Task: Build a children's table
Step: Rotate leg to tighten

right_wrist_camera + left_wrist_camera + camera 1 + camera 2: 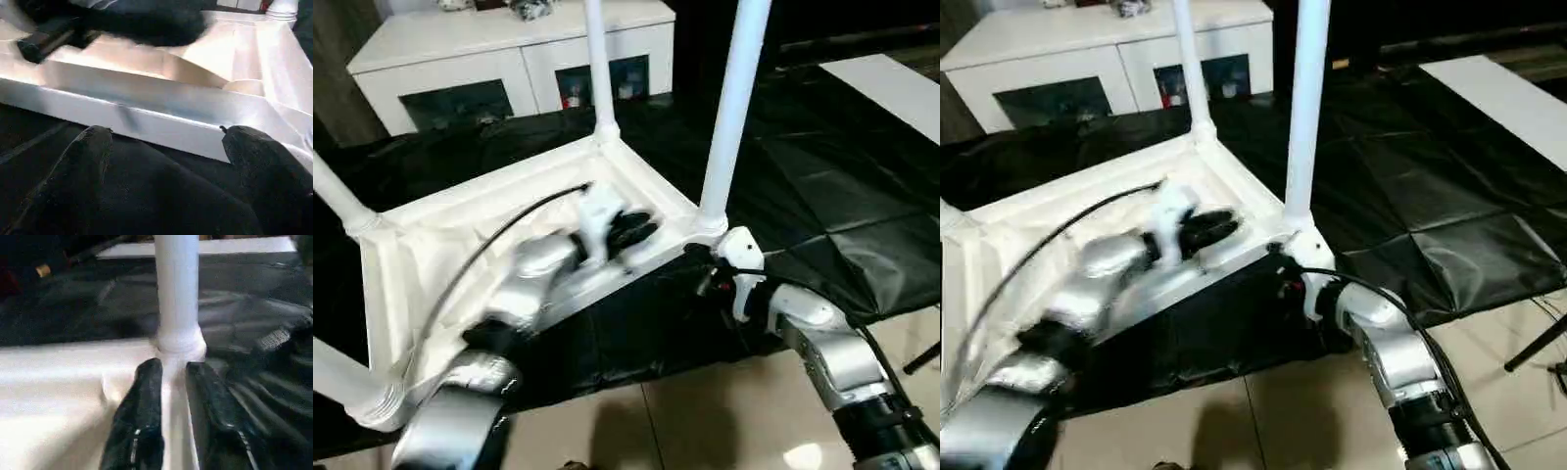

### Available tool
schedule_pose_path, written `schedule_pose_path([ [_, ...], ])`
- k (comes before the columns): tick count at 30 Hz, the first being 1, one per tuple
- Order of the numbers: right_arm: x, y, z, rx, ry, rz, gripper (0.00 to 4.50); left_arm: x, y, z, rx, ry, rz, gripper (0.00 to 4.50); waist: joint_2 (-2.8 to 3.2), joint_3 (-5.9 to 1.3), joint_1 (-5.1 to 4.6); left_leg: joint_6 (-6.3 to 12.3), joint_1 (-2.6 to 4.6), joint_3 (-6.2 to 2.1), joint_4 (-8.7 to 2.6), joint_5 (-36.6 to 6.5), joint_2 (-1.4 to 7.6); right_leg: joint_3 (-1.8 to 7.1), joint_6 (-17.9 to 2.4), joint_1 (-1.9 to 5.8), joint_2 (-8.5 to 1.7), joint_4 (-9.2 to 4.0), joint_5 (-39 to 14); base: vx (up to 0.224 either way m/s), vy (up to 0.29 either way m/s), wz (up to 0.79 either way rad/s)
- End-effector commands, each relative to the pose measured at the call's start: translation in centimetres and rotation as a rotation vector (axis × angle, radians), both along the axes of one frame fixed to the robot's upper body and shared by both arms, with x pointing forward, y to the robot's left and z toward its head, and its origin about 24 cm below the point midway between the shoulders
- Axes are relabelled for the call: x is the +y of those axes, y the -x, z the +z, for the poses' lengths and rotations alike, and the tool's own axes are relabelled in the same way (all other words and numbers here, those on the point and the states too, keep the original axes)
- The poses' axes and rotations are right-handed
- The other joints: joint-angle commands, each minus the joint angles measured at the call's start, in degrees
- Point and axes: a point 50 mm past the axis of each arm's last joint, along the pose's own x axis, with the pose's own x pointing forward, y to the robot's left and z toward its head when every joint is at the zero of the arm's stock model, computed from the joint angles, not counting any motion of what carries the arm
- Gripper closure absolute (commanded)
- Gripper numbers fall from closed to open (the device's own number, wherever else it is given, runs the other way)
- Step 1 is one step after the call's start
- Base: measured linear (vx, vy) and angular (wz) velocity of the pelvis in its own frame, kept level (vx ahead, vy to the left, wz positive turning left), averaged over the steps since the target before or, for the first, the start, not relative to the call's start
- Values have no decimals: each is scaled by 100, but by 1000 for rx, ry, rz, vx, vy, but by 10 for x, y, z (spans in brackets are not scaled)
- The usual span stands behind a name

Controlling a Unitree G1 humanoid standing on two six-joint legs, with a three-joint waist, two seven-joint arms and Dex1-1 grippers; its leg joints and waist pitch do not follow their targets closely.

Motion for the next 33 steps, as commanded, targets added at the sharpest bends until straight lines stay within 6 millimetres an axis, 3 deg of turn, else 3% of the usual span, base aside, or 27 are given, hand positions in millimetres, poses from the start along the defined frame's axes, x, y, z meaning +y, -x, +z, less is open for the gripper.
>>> schedule_pose_path([
  [1,5,-5,8,-19,-21,-3,46,10,10,3,36,-11,-49,317,-158,-427,26,708,178,-84,-420,-1017,210,51,-1423,268,-77,-233,-834,0,0,0],
  [2,6,-13,12,-28,-30,-44,46,31,31,-6,110,-90,-84,300,-145,-419,10,637,175,-97,-444,-1085,213,56,-1360,253,-79,-223,-979,0,0,0],
  [3,6,-16,13,-31,-32,-57,46,37,38,-9,140,-118,-93,300,-131,-424,-18,593,166,-109,-458,-1079,217,52,-1331,264,-79,-204,-974,0,0,0],
  [4,6,-17,14,-34,-31,-59,46,41,43,-10,158,-132,-94,292,-114,-401,-24,512,222,-86,-464,-1200,213,54,-1267,204,-42,-236,-1099,0,0,0],
  [7,5,-20,16,-38,-21,-68,46,50,52,-12,193,-169,-90,272,-103,-362,-22,301,267,-67,-498,-1471,212,76,-1186,171,-27,-274,-1372,0,0,0],
  [8,5,-23,16,-41,-18,-76,46,54,57,-12,209,-180,-87,261,-109,-356,14,168,323,-50,-502,-1643,206,96,-1129,133,-14,-297,-1504,0,0,0],
  [10,4,-29,17,-47,-11,-107,46,58,65,-13,239,-205,-83,241,-150,-338,15,24,260,-65,-543,-1666,195,108,-1066,182,-21,-276,-1418,0,0,0],
  [12,3,-32,16,-50,-7,-124,46,59,68,-13,247,-217,-78,227,-144,-343,-2,-82,277,-73,-548,-1797,178,120,-1003,183,-28,-272,-1501,0,0,0],
  [13,1,-38,15,-53,6,-168,46,59,73,-12,255,-237,-62,205,-112,-355,-20,-138,277,-77,-549,-1787,173,119,-996,189,-35,-258,-1409,0,0,0],
  [15,-2,-41,15,-57,18,-198,46,59,75,-11,256,-235,-53,198,-144,-350,-50,-141,272,-67,-535,-1756,150,117,-998,197,-21,-276,-1333,0,0,0],
  [19,-28,-59,15,-60,67,-401,46,59,81,-12,273,-244,-13,162,-133,-373,-87,-60,256,-53,-486,-1538,123,109,-1139,228,-21,-245,-1050,0,0,0],
  [21,-36,-63,16,-61,74,-452,46,61,83,-14,278,-248,-5,151,-133,-365,-66,-42,282,-38,-473,-1586,123,111,-1157,206,-12,-271,-1156,0,0,0],
  [22,-57,-70,19,-66,92,-568,46,65,86,-16,292,-258,13,141,-127,-372,-42,-55,288,-41,-467,-1600,122,109,-1147,212,-16,-266,-1201,0,0,0],
  [23,-57,-70,19,-66,92,-568,46,65,86,-16,292,-258,13,129,-128,-373,-41,-74,282,-51,-472,-1580,127,103,-1156,221,-15,-256,-1182,0,0,0],
  [24,-75,-74,21,-71,112,-644,46,67,88,-18,297,-266,27,118,-131,-373,-21,-82,310,-32,-461,-1603,117,103,-1132,206,1,-279,-1206,0,0,0],
  [25,-84,-76,22,-73,121,-686,46,68,89,-18,298,-271,33,113,-138,-365,-46,-104,282,-49,-467,-1617,110,93,-1165,228,12,-263,-1184,0,0,0],
  [31,-105,-81,27,-83,126,-816,46,65,85,-17,253,-274,64,70,-193,-354,-139,-2,229,-44,-431,-1831,78,75,-1139,259,-24,-300,-1545,0,0,0],
  [33,-109,-82,28,-86,118,-848,46,63,81,-16,223,-263,89,41,-186,-353,-168,28,223,-50,-424,-1840,83,74,-1102,254,-25,-308,-1648,0,0,0],
])
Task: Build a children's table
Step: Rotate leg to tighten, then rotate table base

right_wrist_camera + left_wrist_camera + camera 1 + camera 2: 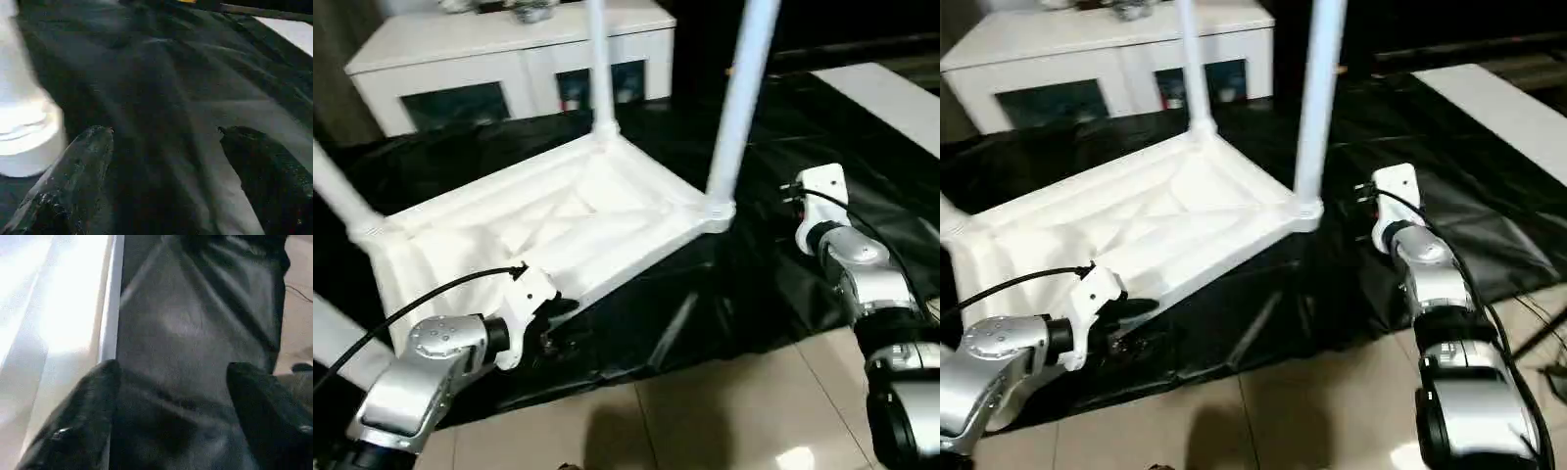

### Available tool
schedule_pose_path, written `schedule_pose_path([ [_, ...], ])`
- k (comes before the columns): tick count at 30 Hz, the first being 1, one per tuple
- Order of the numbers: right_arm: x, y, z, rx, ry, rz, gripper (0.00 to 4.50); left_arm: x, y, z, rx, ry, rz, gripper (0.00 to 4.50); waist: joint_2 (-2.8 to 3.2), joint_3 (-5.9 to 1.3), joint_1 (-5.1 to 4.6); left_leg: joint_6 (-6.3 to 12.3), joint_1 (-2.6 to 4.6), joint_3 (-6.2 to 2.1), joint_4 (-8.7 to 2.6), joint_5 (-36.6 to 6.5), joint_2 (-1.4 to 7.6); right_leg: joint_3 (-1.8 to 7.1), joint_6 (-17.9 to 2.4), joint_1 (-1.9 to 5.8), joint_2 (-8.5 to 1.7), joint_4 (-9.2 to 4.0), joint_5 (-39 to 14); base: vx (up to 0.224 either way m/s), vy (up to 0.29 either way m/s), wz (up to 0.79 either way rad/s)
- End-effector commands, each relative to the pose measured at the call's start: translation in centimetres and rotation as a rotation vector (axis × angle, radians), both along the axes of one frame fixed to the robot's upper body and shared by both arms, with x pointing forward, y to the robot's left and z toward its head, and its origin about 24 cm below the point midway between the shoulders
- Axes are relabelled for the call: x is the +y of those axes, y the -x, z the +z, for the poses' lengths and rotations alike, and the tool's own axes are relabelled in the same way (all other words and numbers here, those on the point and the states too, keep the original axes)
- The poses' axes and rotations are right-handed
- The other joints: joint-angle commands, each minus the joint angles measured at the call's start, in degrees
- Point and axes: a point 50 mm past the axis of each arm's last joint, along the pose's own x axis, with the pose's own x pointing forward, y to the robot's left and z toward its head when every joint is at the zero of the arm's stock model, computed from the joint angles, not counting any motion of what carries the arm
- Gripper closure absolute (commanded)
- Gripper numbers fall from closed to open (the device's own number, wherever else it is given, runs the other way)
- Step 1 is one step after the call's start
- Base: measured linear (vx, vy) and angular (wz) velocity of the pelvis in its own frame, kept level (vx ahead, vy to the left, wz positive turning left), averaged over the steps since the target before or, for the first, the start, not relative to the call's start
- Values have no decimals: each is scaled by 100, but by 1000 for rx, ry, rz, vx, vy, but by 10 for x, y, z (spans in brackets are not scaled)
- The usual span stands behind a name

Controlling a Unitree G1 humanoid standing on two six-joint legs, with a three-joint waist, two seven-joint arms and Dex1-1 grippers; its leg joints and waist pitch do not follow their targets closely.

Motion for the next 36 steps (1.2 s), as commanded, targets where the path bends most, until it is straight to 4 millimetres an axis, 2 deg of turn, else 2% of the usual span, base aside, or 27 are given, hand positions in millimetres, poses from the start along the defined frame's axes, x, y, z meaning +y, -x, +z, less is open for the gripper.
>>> schedule_pose_path([
  [1,0,-5,5,-29,-8,-33,46,4,-11,6,-88,-21,62,32,-106,-371,-1,95,139,-84,-428,-1820,86,20,-1109,216,-19,-403,-1669,0,0,0],
  [3,8,-6,3,-29,-14,18,46,3,-14,11,-115,32,86,29,-102,-378,-4,101,148,-75,-414,-1828,82,18,-1130,207,-7,-395,-1663,0,0,0],
  [4,8,-6,3,-29,-14,18,46,3,-14,11,-115,32,86,24,-105,-388,-9,128,115,-87,-416,-1721,87,13,-1153,238,-15,-369,-1539,0,0,0],
  [5,21,-6,1,-29,-26,105,46,3,-12,13,-102,65,81,11,-106,-385,-8,147,103,-91,-420,-1680,90,9,-1157,242,-15,-366,-1503,0,0,0],
  [6,22,-6,1,-29,-27,112,46,2,-12,14,-100,66,80,11,-101,-390,-7,189,109,-87,-413,-1685,94,5,-1189,230,-13,-353,-1454,0,0,0],
  [7,27,-5,-1,-27,-28,151,46,2,-9,14,-86,70,67,11,-132,-400,-7,250,106,-89,-406,-1604,100,7,-1231,236,-12,-337,-1363,0,0,0],
  [8,38,-1,-6,-7,-18,268,46,3,1,10,-22,65,13,11,-120,-407,0,277,114,-88,-400,-1547,104,5,-1261,235,-10,-326,-1296,0,0,0],
  [9,44,2,-8,5,-17,337,46,3,6,8,14,60,-8,11,-112,-411,13,358,91,-94,-396,-1375,118,-2,-1314,249,-6,-292,-1088,0,0,0],
  [10,52,7,-10,17,-25,433,46,5,10,6,56,47,-29,11,-104,-419,40,447,121,-75,-375,-1244,127,-5,-1361,235,23,-279,-880,0,0,0],
  [11,53,9,-11,19,-27,459,46,5,11,5,66,42,-35,11,-101,-414,59,528,123,-65,-368,-1145,126,-1,-1414,229,41,-265,-749,0,0,0],
  [12,54,9,-11,19,-27,463,46,5,11,5,67,41,-36,11,-101,-414,59,528,123,-65,-368,-1145,126,-1,-1414,229,41,-265,-749,0,0,0],
  [13,55,11,-11,21,-25,498,46,5,12,4,81,34,-51,11,-86,-416,99,550,159,-59,-366,-1121,138,5,-1493,209,38,-274,-726,0,0,0],
  [14,55,11,-11,21,-25,498,46,5,12,4,81,34,-51,11,-80,-407,116,533,161,-60,-377,-1158,143,6,-1501,209,36,-278,-780,0,0,0],
  [15,58,16,-9,22,-36,570,46,4,11,3,97,35,-66,11,-58,-393,129,466,168,-62,-394,-1304,140,12,-1485,208,36,-283,-929,0,0,0],
  [16,59,17,-8,23,-39,592,46,4,11,3,100,35,-69,11,-73,-380,157,384,194,-57,-405,-1509,148,24,-1414,188,35,-305,-1121,0,0,0],
  [17,60,20,-7,26,-43,626,46,3,10,3,102,31,-69,11,-78,-372,150,349,184,-64,-421,-1600,143,25,-1384,203,39,-309,-1198,0,0,0],
  [18,61,21,-7,29,-46,650,46,3,8,2,98,22,-65,11,-76,-359,160,259,198,-70,-439,-1777,150,37,-1313,187,28,-332,-1374,0,0,0],
  [19,65,28,-6,44,-52,733,46,4,2,-2,82,-24,-37,11,-50,-348,146,178,199,-85,-461,-1949,138,33,-1247,194,39,-348,-1523,0,0,0],
  [20,67,32,-5,53,-55,780,46,5,-2,-4,73,-53,-20,11,-68,-347,166,138,256,-75,-455,-2136,144,52,-1132,152,55,-387,-1601,0,0,0],
  [21,70,37,-6,66,-54,834,46,7,-8,-6,51,-93,11,11,-60,-348,157,108,238,-92,-462,-2151,146,58,-1131,173,29,-370,-1599,0,0,0],
  [22,73,41,-6,80,-52,879,46,9,-14,-8,30,-126,40,11,-76,-338,139,65,187,-108,-482,-2185,138,53,-1082,206,12,-382,-1711,0,0,0],
  [24,75,45,-7,94,-50,909,46,11,-21,-9,8,-156,74,11,-76,-341,130,15,203,-120,-486,-2284,133,60,-1004,188,-2,-407,-1896,0,0,0],
  [25,76,46,-8,98,-45,915,46,12,-26,-9,-18,-185,97,11,-79,-332,109,-16,173,-137,-497,-2306,125,53,-951,209,-12,-412,-2035,0,0,0],
  [26,76,46,-8,98,-45,915,46,12,-26,-9,-18,-185,97,11,-81,-323,103,-29,174,-140,-501,-2354,122,52,-906,199,-5,-437,-2135,0,0,0],
  [30,78,45,-9,88,-35,889,46,14,-43,-8,-96,-268,136,11,-77,-320,37,-105,193,-166,-502,-2569,110,37,-831,167,-16,-476,-2464,0,0,0],
  [32,78,45,-8,88,-35,888,46,12,-48,-6,-132,-275,148,11,-73,-322,5,-113,176,-177,-504,-2601,107,27,-832,179,-22,-479,-2481,0,0,0],
  [36,79,48,-7,98,-38,896,46,6,-59,1,-235,-256,208,11,-61,-324,12,-89,190,-178,-505,-2657,120,26,-881,159,-9,-487,-2364,0,0,0],
])
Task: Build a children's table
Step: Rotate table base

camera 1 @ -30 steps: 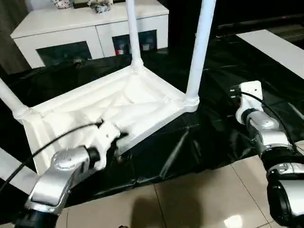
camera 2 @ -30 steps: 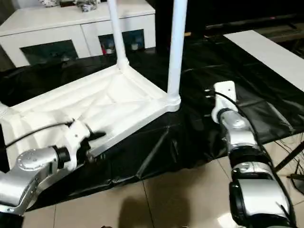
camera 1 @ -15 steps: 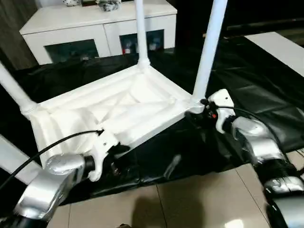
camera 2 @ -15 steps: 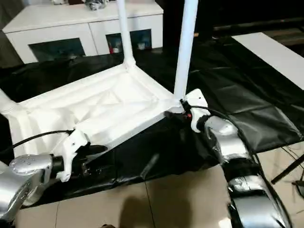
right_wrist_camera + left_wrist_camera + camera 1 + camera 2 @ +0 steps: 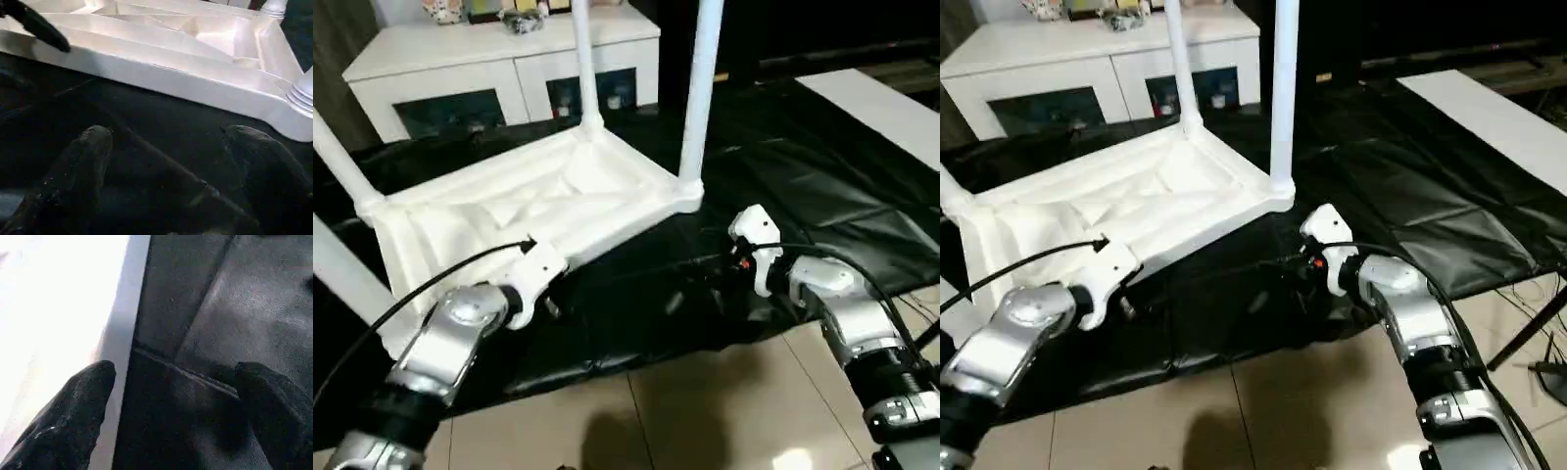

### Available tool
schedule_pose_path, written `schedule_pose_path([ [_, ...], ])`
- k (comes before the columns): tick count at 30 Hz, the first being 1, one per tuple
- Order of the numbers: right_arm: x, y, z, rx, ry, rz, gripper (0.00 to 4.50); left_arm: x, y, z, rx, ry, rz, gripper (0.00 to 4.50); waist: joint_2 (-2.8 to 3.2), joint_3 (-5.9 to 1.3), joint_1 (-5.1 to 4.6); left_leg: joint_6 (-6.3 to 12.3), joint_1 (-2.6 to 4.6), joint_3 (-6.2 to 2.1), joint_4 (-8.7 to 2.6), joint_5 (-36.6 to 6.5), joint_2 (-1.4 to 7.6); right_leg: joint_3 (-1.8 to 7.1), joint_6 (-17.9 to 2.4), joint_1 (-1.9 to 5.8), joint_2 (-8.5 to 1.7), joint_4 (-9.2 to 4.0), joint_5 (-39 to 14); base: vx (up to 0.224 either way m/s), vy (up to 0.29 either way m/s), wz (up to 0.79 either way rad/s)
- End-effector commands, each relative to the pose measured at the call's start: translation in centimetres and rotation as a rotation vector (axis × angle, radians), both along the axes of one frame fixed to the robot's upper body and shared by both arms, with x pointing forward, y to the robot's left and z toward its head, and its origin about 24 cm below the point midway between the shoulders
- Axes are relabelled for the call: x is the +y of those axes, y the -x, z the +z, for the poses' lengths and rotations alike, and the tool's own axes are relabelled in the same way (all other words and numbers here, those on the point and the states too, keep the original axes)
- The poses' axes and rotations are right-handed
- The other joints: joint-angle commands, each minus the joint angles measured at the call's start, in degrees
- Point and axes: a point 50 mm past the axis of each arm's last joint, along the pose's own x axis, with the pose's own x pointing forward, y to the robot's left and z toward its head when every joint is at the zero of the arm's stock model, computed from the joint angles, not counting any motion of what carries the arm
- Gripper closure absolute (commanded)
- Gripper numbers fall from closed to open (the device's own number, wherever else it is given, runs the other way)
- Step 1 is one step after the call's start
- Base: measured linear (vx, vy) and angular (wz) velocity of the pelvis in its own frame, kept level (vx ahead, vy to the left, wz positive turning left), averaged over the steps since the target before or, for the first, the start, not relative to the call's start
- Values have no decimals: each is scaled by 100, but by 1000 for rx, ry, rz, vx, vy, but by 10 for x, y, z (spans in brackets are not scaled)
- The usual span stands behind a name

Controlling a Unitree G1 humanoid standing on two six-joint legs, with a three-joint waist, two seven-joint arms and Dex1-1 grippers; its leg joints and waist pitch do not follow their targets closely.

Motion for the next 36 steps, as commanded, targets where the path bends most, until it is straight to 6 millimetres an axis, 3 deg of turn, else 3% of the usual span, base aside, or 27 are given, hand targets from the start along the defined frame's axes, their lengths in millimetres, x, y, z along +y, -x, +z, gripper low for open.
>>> schedule_pose_path([
  [1,4,1,5,-15,4,8,46,-1,-7,10,-99,50,57,11,-54,-348,13,-84,181,-130,-506,-2605,122,32,-951,144,-37,-471,-2215,0,0,0],
  [3,4,1,4,-15,3,4,46,-3,-7,10,-116,97,67,11,-63,-352,24,-36,150,-122,-504,-2468,125,33,-1030,161,-42,-462,-2052,0,0,0],
  [5,6,1,3,-20,-4,-13,46,-4,9,5,-55,242,24,11,-65,-362,30,-3,111,-122,-514,-2321,132,33,-1107,184,-57,-427,-1871,0,0,0],
  [7,9,-1,2,-30,-26,-48,46,-1,34,2,33,397,-83,11,-119,-397,37,79,81,-118,-491,-2037,134,37,-1182,206,-77,-376,-1566,0,0,0],
  [8,9,-1,2,-30,-26,-48,46,-1,34,2,33,397,-83,11,-101,-404,42,97,63,-123,-496,-1898,134,37,-1235,220,-94,-346,-1459,79,0,-12],
  [9,11,-1,2,-29,-39,-59,46,1,44,2,59,463,-124,11,-88,-385,21,167,40,-113,-507,-1861,140,26,-1231,202,-45,-356,-1405,58,-3,-8],
  [10,11,-1,2,-29,-39,-59,46,1,44,2,59,463,-124,11,-78,-433,54,177,102,-100,-460,-1753,138,33,-1277,183,-54,-331,-1212,61,-7,-1],
  [11,13,-2,1,-28,-49,-65,46,6,53,3,85,520,-147,11,-84,-422,59,266,119,-75,-456,-1636,148,42,-1367,156,-16,-334,-931,0,0,0],
  [12,15,-1,0,-22,-57,-64,46,15,61,3,103,559,-146,11,-111,-426,80,344,104,-65,-447,-1437,153,38,-1458,177,-13,-294,-665,58,-7,4],
  [14,21,1,-2,-18,-63,-61,46,40,76,0,134,571,-106,11,-74,-436,108,452,115,-52,-420,-1197,148,27,-1514,178,1,-244,-418,52,-2,0],
  [16,24,2,-3,-13,-77,-59,46,64,86,-2,141,542,-48,11,-66,-394,103,445,121,-37,-452,-1399,149,25,-1433,175,13,-271,-740,0,0,0],
  [19,26,3,-4,-10,-84,-60,46,76,93,-4,153,533,-23,11,-59,-348,141,178,188,-44,-509,-1965,176,59,-1257,125,3,-339,-1456,0,0,0],
  [21,29,4,-7,-4,-86,-65,46,109,110,-6,164,491,61,11,-74,-319,145,5,192,-58,-552,-2295,181,75,-1112,105,3,-372,-1806,0,0,0],
  [22,29,4,-7,-4,-86,-65,46,109,110,-6,164,491,61,11,-49,-310,130,-78,170,-75,-576,-2430,171,79,-1002,106,-2,-372,-1978,0,0,0],
  [25,30,2,-10,-1,-83,-99,46,136,129,-5,186,470,142,11,-47,-293,111,-265,208,-99,-619,-2736,183,100,-924,73,3,-395,-2063,0,0,0],
  [28,29,-2,-12,-1,-76,-131,46,155,148,0,231,467,203,11,-83,-276,113,-311,225,-99,-631,-2971,181,116,-882,44,-1,-421,-2282,0,0,0],
  [31,29,-3,-12,-1,-74,-139,46,173,163,5,251,463,264,11,-80,-249,101,-353,223,-107,-657,-3156,187,121,-837,31,5,-439,-2468,0,0,0],
  [33,29,-4,-13,-1,-72,-140,46,179,168,8,255,460,279,11,-96,-253,130,-365,275,-100,-639,-3196,188,139,-813,-9,7,-462,-2487,0,0,0],
  [34,30,-3,-13,-1,-70,-139,46,193,179,14,255,454,323,11,-111,-236,129,-357,239,-108,-655,-3212,187,138,-792,11,6,-458,-2544,0,0,0],
  [36,30,-3,-14,0,-69,-139,46,198,183,17,256,452,338,11,-112,-228,127,-380,236,-123,-672,-3277,190,142,-728,10,5,-463,-2677,0,0,0],
])
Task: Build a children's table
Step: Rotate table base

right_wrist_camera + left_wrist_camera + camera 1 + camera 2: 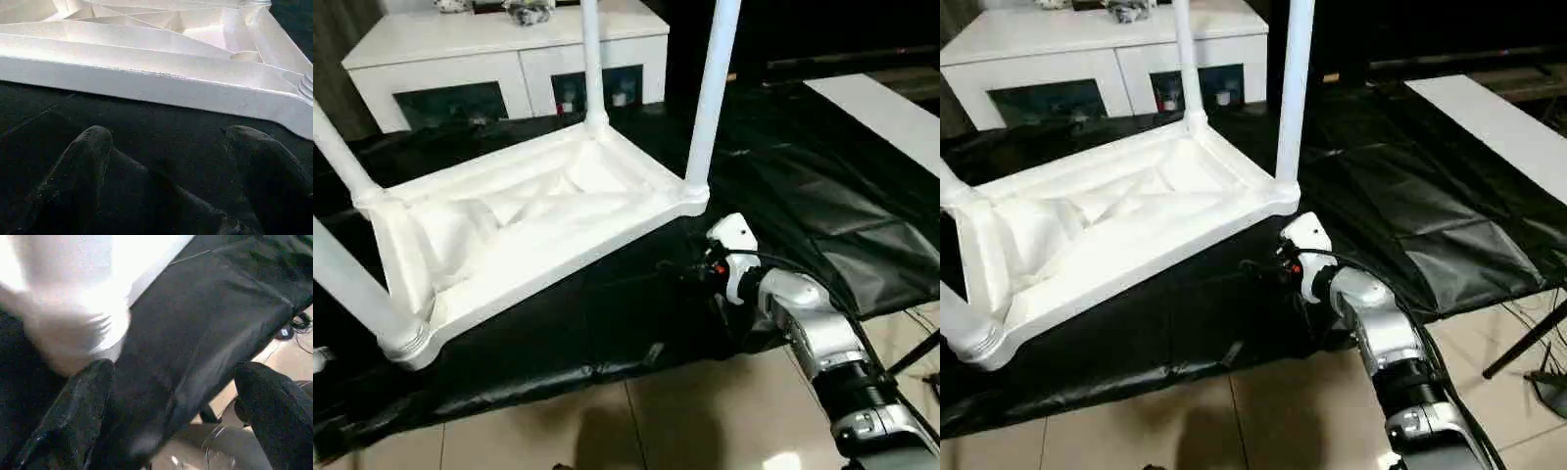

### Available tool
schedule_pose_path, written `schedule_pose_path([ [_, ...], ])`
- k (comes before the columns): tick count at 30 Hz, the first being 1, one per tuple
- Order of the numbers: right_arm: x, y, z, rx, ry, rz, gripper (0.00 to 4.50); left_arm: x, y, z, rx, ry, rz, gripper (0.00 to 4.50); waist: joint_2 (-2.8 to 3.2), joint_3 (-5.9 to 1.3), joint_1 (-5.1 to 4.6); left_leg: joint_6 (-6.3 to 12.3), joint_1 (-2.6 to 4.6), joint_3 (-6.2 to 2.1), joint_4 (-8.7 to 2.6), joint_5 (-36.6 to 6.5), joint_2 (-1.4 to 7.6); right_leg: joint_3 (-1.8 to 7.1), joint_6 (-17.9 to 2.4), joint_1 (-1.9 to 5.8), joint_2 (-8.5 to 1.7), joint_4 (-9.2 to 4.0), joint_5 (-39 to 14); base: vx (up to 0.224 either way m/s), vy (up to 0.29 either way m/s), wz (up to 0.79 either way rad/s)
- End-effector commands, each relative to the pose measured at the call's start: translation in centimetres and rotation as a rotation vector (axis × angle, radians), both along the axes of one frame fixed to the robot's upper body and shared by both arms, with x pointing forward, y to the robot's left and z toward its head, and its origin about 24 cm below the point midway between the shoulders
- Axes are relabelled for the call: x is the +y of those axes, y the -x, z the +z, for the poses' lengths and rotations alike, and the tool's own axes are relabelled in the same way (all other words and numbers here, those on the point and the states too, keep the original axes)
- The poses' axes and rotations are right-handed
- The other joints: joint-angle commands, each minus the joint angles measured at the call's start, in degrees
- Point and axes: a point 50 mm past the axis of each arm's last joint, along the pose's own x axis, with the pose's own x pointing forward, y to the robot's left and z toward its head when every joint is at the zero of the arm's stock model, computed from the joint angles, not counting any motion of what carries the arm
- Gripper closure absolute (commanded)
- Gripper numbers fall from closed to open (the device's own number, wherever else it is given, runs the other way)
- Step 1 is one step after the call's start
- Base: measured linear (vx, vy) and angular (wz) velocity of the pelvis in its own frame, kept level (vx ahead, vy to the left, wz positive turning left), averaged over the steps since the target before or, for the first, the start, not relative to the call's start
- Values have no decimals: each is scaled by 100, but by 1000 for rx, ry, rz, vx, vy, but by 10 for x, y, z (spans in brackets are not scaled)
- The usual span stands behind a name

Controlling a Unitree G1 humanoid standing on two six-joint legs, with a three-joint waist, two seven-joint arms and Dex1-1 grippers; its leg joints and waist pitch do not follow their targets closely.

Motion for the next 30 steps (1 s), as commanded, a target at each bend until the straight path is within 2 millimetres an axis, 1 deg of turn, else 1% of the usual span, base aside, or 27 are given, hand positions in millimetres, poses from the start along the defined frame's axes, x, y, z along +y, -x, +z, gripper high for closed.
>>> schedule_pose_path([
  [1,0,-3,5,-17,7,-1,46,12,6,9,-4,-5,29,11,64,-205,-12,-373,224,-126,-641,-3332,162,96,-711,27,-39,-480,-2719,0,0,0],
  [2,0,-3,5,-17,7,-1,46,12,6,9,-4,-5,29,11,65,-191,-12,-397,245,-131,-648,-3443,166,103,-695,8,-29,-494,-2780,0,0,0],
  [3,0,-3,4,-17,9,0,46,16,11,12,7,-5,38,11,47,-182,-7,-403,258,-131,-649,-3499,168,107,-682,-5,-27,-510,-2834,0,0,0],
  [4,0,-3,4,-16,11,1,46,21,14,18,-1,-19,53,11,30,-164,-5,-401,250,-139,-648,-3586,163,117,-654,-7,-40,-513,-2997,0,0,0],
  [5,0,-3,3,-15,13,-1,46,26,14,27,-52,-60,74,11,14,-167,-23,-403,232,-159,-659,-3572,162,120,-621,21,-49,-517,-3044,0,0,0],
  [6,0,-4,2,-14,12,-6,46,28,6,35,-148,-90,103,11,15,-171,-17,-406,230,-169,-666,-3553,164,122,-612,29,-51,-512,-3035,0,0,0],
  [7,0,-4,2,-14,12,-6,46,28,6,35,-148,-90,103,11,19,-176,0,-424,276,-163,-661,-3580,164,129,-612,-6,-38,-540,-3011,0,0,0],
  [9,1,-6,0,-13,12,-19,46,25,-15,46,-318,-99,134,11,12,-171,21,-450,343,-139,-638,-3665,151,125,-684,-45,-9,-561,-2908,0,0,0],
  [10,1,-6,0,-11,10,-23,46,22,-19,48,-349,-90,131,11,-26,-178,36,-465,344,-133,-635,-3624,151,127,-734,-35,-9,-543,-2786,0,0,0],
  [11,2,-7,-2,-8,10,-27,46,17,-26,50,-382,-69,118,11,1,-183,33,-497,300,-150,-660,-3579,158,129,-762,12,-17,-487,-2681,0,0,0],
  [13,4,-8,-6,-1,25,-48,46,2,-44,57,-458,-1,79,11,-23,-205,21,-525,245,-171,-679,-3414,160,129,-770,74,-19,-427,-2472,0,0,0],
  [14,4,-9,-7,0,30,-53,46,0,-48,59,-470,12,69,11,-11,-203,23,-541,260,-161,-682,-3417,159,136,-784,53,-16,-434,-2461,0,0,0],
  [15,4,-9,-8,1,34,-59,46,-3,-51,60,-482,24,60,11,-20,-204,22,-545,305,-131,-653,-3432,143,147,-828,12,-4,-463,-2460,0,0,0],
  [17,6,-14,-13,-9,68,-117,46,-14,-72,58,-491,10,26,11,-20,-217,7,-552,289,-137,-642,-3337,129,148,-859,42,-8,-449,-2392,0,0,0],
  [18,7,-14,-13,-12,69,-122,46,-15,-75,56,-491,-1,29,11,-32,-226,4,-545,294,-134,-633,-3310,125,149,-858,40,-8,-447,-2368,0,0,0],
  [19,7,-15,-13,-15,70,-125,46,-15,-78,55,-493,-11,32,11,-4,-223,-4,-542,285,-142,-632,-3309,118,150,-832,56,-16,-438,-2382,0,0,0],
  [20,9,-15,-13,-12,62,-125,46,-17,-82,53,-496,0,27,11,-22,-225,-14,-537,273,-143,-633,-3283,118,146,-812,69,-19,-444,-2390,0,0,0],
  [21,11,-16,-13,-10,57,-123,46,-21,-85,53,-505,20,11,11,-19,-239,-15,-536,262,-150,-630,-3201,119,148,-806,89,-24,-425,-2330,0,0,0],
  [22,11,-16,-13,-10,57,-123,46,-21,-85,53,-505,20,11,11,-39,-250,-20,-516,256,-137,-616,-3086,118,152,-855,97,-19,-413,-2174,0,0,0],
  [23,13,-16,-14,-7,53,-121,46,-28,-89,54,-509,46,-14,11,-20,-256,-10,-503,264,-128,-609,-3028,121,157,-894,90,-18,-407,-2091,0,0,0],
  [24,14,-17,-15,-7,57,-123,46,-36,-92,56,-512,77,-46,11,-18,-257,-10,-477,273,-104,-597,-2973,124,158,-989,73,-4,-403,-1974,0,0,0],
  [25,19,-20,-18,-4,77,-140,46,-67,-101,63,-510,192,-174,11,21,-268,-12,-518,289,-93,-587,-2936,133,159,-1121,69,-4,-373,-1840,0,0,0],
  [26,19,-20,-18,-4,77,-140,46,-67,-101,63,-510,192,-174,11,21,-275,33,-517,341,-62,-567,-2940,139,156,-1231,27,18,-387,-1739,0,0,0],
  [27,19,-20,-18,-3,78,-141,46,-68,-101,63,-510,195,-177,11,16,-264,57,-491,358,-49,-559,-2976,141,157,-1238,5,30,-397,-1761,0,0,0],
  [28,20,-23,-19,-5,97,-165,46,-87,-105,68,-502,258,-263,11,16,-264,51,-489,322,-48,-558,-2949,141,165,-1237,30,20,-358,-1791,0,0,0],
  [29,20,-23,-19,-5,97,-165,46,-87,-105,68,-502,258,-263,11,19,-268,54,-478,303,-65,-566,-2897,136,157,-1231,55,21,-352,-1796,0,0,0],
  [30,20,-28,-19,-6,120,-197,46,-117,-106,76,-473,351,-419,11,28,-291,82,-510,307,-58,-556,-2739,140,157,-1227,62,18,-318,-1643,0,0,0],
])
